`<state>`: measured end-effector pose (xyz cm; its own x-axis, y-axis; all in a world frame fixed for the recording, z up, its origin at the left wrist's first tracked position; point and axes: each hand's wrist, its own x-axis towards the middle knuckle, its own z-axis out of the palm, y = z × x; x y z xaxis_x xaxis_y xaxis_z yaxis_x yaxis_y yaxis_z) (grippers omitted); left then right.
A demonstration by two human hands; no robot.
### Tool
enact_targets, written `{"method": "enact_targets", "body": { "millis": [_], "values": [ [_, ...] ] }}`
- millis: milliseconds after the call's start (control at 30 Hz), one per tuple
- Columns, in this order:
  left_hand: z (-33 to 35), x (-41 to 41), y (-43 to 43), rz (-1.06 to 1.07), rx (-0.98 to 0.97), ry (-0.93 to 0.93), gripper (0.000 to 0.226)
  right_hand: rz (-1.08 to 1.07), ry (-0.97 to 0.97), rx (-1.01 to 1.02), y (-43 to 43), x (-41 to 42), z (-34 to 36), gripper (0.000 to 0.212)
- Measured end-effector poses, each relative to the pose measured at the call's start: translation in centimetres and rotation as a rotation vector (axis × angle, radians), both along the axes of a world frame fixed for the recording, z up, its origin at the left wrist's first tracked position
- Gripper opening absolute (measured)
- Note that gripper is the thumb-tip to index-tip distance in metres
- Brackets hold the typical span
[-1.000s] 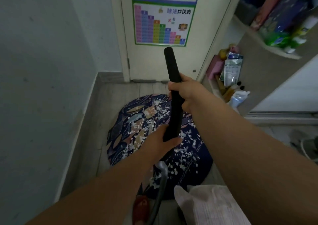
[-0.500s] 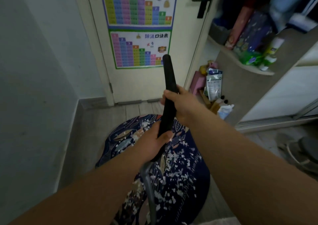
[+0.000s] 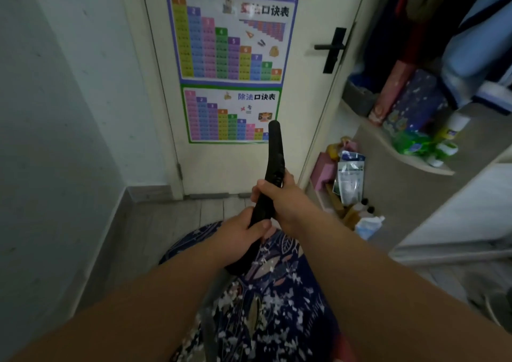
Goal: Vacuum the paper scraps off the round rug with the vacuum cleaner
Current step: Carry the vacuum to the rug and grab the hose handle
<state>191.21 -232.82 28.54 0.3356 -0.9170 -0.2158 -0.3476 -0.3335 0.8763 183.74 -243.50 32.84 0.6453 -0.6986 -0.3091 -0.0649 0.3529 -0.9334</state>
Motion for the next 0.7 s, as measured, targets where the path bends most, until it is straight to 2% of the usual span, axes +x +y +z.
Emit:
{"method": "enact_targets", "body": {
  "millis": [67, 167, 267, 333, 433, 567, 700],
  "values": [
    [-0.7, 0.1, -2.5, 0.028, 0.011, -0.01, 0.04, 0.032, -0.014, 0.027, -2.8, 0.1, -0.5, 0.055],
    [-1.2, -0.4, -7.1, 0.112, 0.004, 0.076, 0.052, 0.067, -0.033, 0.048, -7.9, 0.4, -1.0, 0.051],
    [-1.7, -2.0, -12.3, 0.275, 0.041, 0.14, 0.067, 0.157, -0.022, 0.089, -14.2, 0.2, -1.2, 0.039],
    [-2.0, -3.7, -15.3, 0.368, 0.093, 0.168, 0.061, 0.228, 0.013, 0.092, -18.3, -0.2, -1.3, 0.04],
    [-2.2, -6.6, -18.7, 0.474, 0.163, 0.18, 0.041, 0.362, 0.059, 0.1, -23.0, -0.6, -1.2, 0.047],
    [-1.6, -9.2, -20.8, 0.549, 0.268, 0.054, 0.06, 0.449, 0.109, 0.113, -25.1, -1.0, -1.3, 0.046],
    [-1.6, -12.1, -21.0, 0.653, 0.277, 0.072, 0.054, 0.486, 0.11, 0.155, -25.2, -2.3, -1.9, 0.044]
  ]
}}
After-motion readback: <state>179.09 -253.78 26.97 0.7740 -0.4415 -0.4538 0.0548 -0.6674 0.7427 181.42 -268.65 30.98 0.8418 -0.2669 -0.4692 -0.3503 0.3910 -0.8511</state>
